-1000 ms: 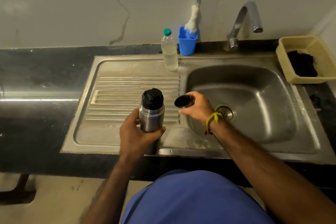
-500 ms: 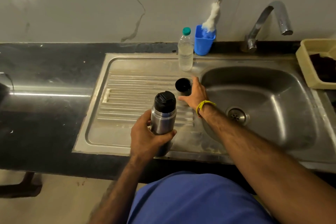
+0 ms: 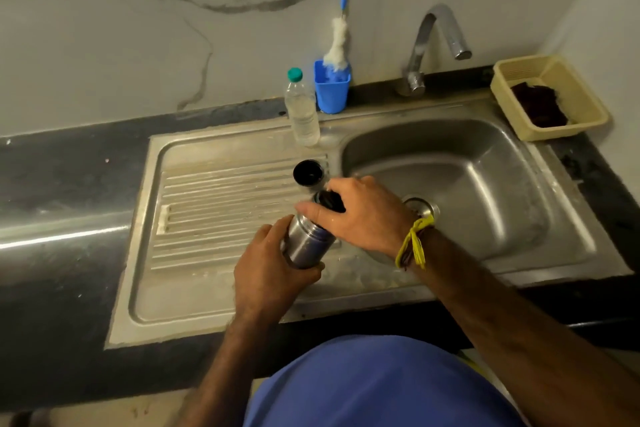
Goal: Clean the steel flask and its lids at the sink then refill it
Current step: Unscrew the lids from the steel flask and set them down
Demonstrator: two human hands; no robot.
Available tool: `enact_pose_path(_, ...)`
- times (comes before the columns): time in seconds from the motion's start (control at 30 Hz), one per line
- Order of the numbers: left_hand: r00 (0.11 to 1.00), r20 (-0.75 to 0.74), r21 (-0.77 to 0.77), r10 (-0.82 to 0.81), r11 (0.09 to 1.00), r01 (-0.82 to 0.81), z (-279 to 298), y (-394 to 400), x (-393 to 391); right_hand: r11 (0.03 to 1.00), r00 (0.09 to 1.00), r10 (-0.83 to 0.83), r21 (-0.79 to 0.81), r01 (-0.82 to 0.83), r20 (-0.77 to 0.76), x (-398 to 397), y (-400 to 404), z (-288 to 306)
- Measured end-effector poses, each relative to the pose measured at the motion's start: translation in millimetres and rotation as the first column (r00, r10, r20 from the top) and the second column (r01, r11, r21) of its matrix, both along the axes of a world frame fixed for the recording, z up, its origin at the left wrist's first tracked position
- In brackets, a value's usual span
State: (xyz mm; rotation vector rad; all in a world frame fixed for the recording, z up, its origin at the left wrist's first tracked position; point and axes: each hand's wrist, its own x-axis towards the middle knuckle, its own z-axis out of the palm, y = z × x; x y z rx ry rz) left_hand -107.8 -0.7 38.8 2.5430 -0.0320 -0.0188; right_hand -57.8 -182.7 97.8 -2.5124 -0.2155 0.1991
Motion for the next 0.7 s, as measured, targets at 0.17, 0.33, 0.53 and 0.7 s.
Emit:
enact_pose_path(0.17,0.998,-0.024,-0.017,-0.061,0.998,0.06,4,-1,-3,0.976,0.973,0.21,0.078,-0.204,-0.09,1,-14,10)
enact_pose_path(0.33,0.995,-0.036,-0.013,-0.091,0.996,0.091,6,3,-3,0.9,0.881,0.437,0.088,-0.428,-0.183,-2,-29,17)
enact_pose_path(0.53,0.999,-0.017,-0.017,-0.043,0.999,0.043,7,-3,-11,0.935,0.938,0.335,0.155,-0.319,-0.09,-12,-25,19)
enact_pose_path(0.7,0.999,-0.028,-0.004,-0.046,0.999,0.046,6,-7,-21,0.938,0.947,0.298,0.219,-0.267,-0.123,-14,-37,25)
